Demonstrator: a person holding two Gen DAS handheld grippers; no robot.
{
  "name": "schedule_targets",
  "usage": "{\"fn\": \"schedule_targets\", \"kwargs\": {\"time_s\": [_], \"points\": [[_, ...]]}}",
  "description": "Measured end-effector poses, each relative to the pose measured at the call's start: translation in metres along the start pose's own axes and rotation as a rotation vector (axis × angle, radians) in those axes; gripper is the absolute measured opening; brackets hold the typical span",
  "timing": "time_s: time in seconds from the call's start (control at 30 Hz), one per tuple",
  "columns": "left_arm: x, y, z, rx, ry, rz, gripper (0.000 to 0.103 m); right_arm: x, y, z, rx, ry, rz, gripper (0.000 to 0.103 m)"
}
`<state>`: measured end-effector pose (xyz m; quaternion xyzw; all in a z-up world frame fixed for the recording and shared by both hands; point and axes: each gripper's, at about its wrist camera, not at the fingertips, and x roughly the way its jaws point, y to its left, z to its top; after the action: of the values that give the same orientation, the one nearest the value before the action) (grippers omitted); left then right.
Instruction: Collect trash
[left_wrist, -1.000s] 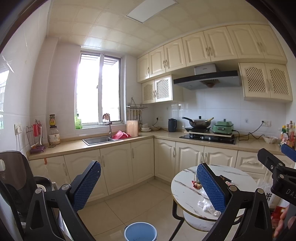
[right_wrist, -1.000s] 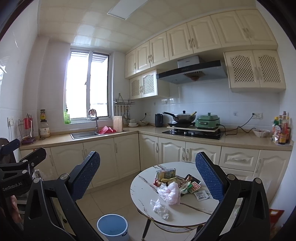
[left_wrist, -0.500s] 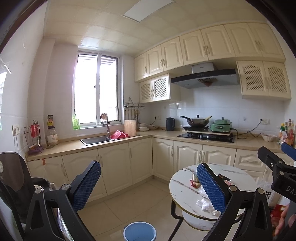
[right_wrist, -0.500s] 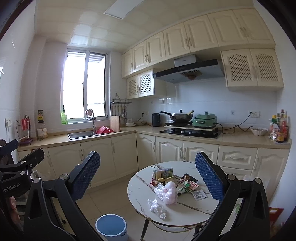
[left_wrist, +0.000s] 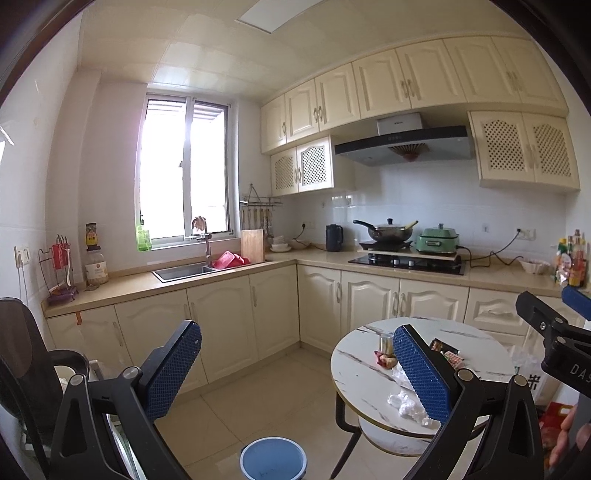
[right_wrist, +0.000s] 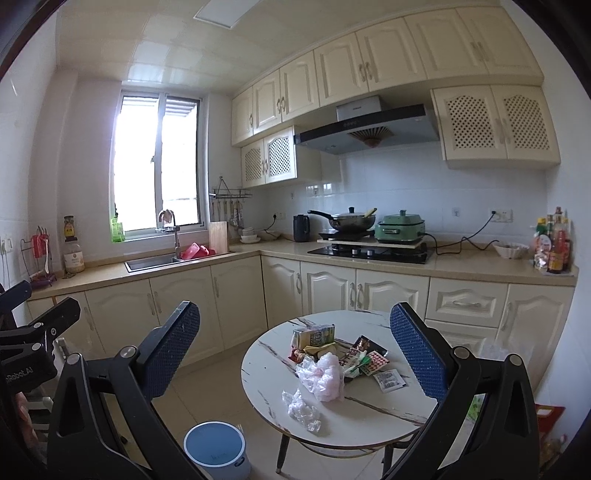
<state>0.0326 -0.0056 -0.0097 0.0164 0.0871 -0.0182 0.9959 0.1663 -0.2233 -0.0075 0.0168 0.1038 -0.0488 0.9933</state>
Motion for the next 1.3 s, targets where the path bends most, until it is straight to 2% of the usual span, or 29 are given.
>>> {"fn": "schedule_targets", "kwargs": {"time_s": [0.17, 0.47, 0.57, 0.77, 0.97, 1.13, 1.2, 1.3], "points": [[0.027, -0.006, -0.004, -0.002, 0.029, -0.017, 0.102, 0.018, -0.018, -0.011, 0.009, 0.028, -0.031, 0.103], [0.107, -0.029, -0.013, 0.029, 0.138, -0.041, 0.102, 0.064, -0.084, -0.048, 0.091, 0.12, -0.116, 0.103], [0.144, -0.046, -0.017, 0.056, 0.193, -0.053, 0.102, 0.084, -0.105, -0.064, 0.104, 0.163, -0.128, 0.103], [0.227, -0.099, -0.038, 0.122, 0.355, -0.111, 0.102, 0.133, -0.135, -0.105, 0.117, 0.29, -0.146, 0.103], [0.292, -0.137, -0.061, 0.15, 0.483, -0.168, 0.102, 0.172, -0.152, -0.14, 0.126, 0.392, -0.141, 0.103], [0.33, -0.157, -0.084, 0.164, 0.57, -0.225, 0.102, 0.196, -0.165, -0.158, 0.135, 0.446, -0.146, 0.103], [0.346, -0.161, -0.089, 0.164, 0.597, -0.232, 0.1, 0.203, -0.168, -0.163, 0.142, 0.461, -0.148, 0.103], [0.367, -0.16, -0.093, 0.15, 0.629, -0.259, 0.089, 0.211, -0.17, -0.169, 0.142, 0.477, -0.141, 0.103]]}}
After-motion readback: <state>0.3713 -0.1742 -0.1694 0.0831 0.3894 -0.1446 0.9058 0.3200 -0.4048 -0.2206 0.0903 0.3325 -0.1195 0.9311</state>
